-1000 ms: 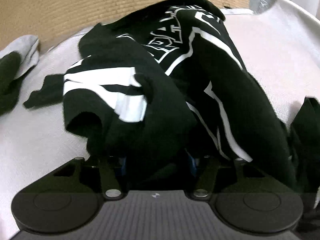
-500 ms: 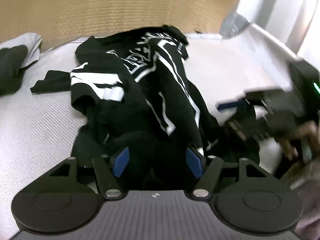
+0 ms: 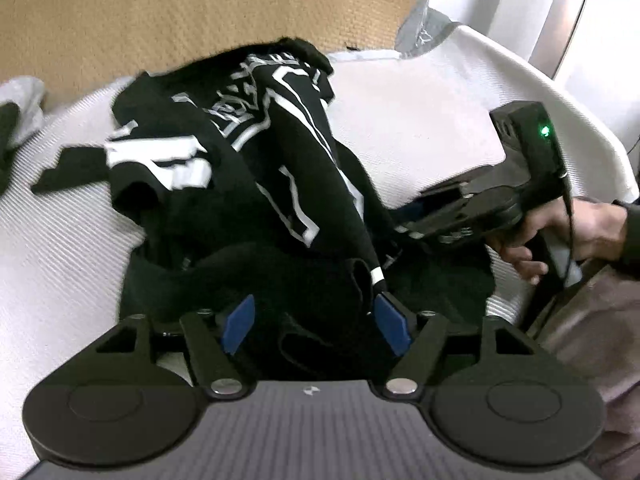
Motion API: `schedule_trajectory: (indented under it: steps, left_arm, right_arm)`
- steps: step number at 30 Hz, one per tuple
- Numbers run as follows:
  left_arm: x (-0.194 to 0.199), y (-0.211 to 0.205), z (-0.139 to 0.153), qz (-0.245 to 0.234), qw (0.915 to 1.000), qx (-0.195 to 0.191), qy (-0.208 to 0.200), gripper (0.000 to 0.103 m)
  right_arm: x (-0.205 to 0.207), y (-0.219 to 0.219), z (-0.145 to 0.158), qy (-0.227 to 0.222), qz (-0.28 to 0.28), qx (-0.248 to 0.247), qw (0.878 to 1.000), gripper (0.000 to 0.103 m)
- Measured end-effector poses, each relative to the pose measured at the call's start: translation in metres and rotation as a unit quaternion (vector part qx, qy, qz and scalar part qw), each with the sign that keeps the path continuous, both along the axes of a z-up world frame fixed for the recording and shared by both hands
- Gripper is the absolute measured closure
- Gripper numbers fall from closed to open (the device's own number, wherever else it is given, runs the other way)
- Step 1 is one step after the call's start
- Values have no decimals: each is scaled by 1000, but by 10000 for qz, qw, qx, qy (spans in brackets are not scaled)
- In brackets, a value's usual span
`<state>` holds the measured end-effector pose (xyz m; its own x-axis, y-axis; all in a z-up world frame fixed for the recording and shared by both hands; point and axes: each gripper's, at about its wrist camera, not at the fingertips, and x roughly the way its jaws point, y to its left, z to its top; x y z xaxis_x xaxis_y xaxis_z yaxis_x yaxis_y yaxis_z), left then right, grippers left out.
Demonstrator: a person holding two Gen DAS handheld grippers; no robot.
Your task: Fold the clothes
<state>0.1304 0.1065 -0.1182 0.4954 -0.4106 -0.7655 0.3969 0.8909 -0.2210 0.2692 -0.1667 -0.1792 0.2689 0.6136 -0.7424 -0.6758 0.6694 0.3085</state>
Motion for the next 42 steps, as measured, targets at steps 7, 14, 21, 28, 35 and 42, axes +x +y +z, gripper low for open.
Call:
schedule_trajectory:
  steps: [7, 14, 21, 28, 35, 42]
  left_arm:
    - [-4, -3, 3, -142, 9992, -365, -5, 32]
    - [2, -22, -14, -296, 9993, 232, 6, 30]
    - [3, -62, -42, -589, 9938, 943, -60, 28]
    - [7, -44, -40, -8, 9971, 766, -17, 76]
    - [-2, -5, -1, 613, 9978, -10, -246, 87]
    - [-6, 81, 56, 2096, 9679, 125, -1383, 89]
  right_arm:
    - [10, -26, 8, -123, -636, 257, 9976, 92]
    - [12, -60, 20, -487, -1516, -35, 9872, 94]
    - [12, -89, 25, -691, -2187, -433, 9724, 95]
    - [13, -87, 20, -694, -2113, -525, 9735, 94]
    - [15, -86, 15, -697, -2039, -616, 9746, 94]
    - [16, -86, 13, -690, -2008, -638, 9751, 94]
